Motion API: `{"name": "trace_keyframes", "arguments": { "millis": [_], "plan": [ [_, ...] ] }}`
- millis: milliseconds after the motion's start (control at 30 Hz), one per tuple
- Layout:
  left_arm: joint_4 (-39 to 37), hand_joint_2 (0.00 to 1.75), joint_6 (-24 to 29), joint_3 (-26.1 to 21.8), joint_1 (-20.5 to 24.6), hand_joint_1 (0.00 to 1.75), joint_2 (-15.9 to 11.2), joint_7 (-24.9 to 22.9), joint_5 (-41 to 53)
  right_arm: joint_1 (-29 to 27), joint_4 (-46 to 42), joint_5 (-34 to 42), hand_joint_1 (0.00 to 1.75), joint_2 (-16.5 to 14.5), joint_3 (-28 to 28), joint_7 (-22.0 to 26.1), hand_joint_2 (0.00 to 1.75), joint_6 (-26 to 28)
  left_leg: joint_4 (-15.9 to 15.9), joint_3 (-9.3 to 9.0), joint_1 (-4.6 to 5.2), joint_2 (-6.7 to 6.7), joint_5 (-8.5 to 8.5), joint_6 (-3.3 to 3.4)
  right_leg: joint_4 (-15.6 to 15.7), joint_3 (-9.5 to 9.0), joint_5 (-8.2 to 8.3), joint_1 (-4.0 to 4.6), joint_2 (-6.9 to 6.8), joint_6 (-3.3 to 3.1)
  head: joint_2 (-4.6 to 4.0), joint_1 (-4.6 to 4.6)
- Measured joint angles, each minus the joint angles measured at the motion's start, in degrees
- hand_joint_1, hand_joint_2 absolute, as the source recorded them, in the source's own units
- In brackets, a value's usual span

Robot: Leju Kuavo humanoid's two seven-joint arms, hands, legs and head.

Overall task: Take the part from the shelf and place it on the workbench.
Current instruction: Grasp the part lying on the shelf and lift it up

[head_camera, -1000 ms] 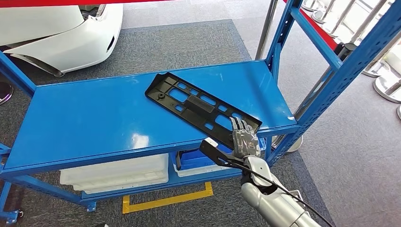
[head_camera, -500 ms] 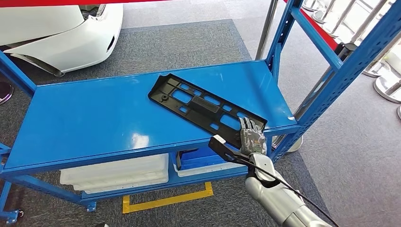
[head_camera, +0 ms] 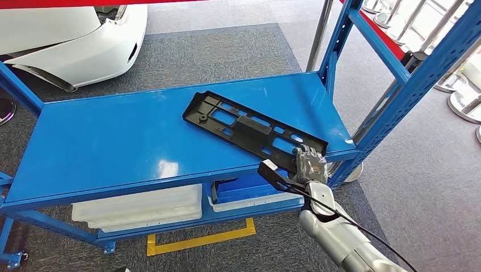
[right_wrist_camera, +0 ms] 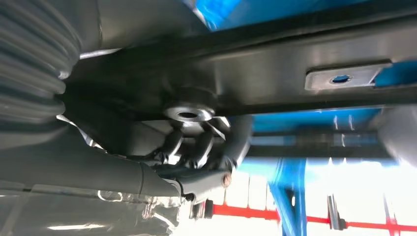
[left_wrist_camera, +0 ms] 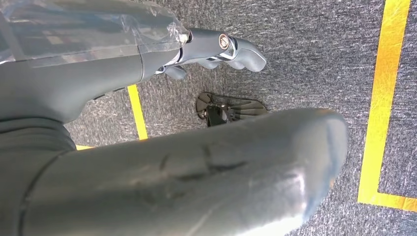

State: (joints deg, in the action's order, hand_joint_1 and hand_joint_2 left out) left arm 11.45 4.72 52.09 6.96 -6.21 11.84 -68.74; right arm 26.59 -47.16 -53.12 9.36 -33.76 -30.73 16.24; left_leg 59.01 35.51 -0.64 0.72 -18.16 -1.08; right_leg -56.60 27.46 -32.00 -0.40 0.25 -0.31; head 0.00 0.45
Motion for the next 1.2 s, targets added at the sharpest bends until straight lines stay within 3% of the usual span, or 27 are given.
{"name": "trace_keyframes", "arguments": {
  "millis": [433,600,667,800,1200],
  "plan": [
    [0.0,0.0,0.0,0.0,-0.07,0.0,0.0,0.44,-0.14,2.71,1.79,-0.53,1.75,0.02,0.8,1.4,1.75,0.15,-0.01,-0.31,-0.02,-0.06,0.01,0.0,0.02,-0.27,0.03,0.01,0.06,-0.03,0.0,-0.03],
    [0.0,0.0,0.05,0.0,-0.27,0.0,0.0,1.27,-0.33,2.02,0.42,-1.6,1.75,0.02,0.82,3.13,1.75,3.35,-0.01,-0.32,-0.01,-0.06,0.03,0.0,0.01,-0.3,0.09,0.01,0.06,-0.03,0.0,0.04],
    [0.0,0.0,0.17,0.0,-0.44,0.0,0.0,1.95,-0.47,0.81,-2.95,-3.85,1.75,0.07,0.82,2.83,1.75,3.43,-0.01,-0.28,0.01,-0.05,0.05,0.0,0.0,-0.27,0.11,0.01,0.04,-0.03,0.0,0.09],
    [0.0,0.0,0.24,0.0,-0.7,0.0,0.0,2.94,-0.74,-0.6,-13.51,-8.38,1.75,0.52,0.84,0.09,1.75,-1.39,-0.01,-0.24,0.01,-0.06,0.06,0.0,0.0,-0.19,0.11,0.0,0.03,-0.03,0.0,-0.06],
    [0.0,0.0,0.62,0.0,-1.04,0.0,0.0,3.29,0.15,-1.08,-39.14,-11.98,1.75,4.42,0.86,-0.42,1.75,-6.35,-0.06,-0.22,0.0,-0.07,0.06,0.0,0.01,-0.14,0.1,0.0,0.03,-0.04,0.0,-0.07]
  ]
}}
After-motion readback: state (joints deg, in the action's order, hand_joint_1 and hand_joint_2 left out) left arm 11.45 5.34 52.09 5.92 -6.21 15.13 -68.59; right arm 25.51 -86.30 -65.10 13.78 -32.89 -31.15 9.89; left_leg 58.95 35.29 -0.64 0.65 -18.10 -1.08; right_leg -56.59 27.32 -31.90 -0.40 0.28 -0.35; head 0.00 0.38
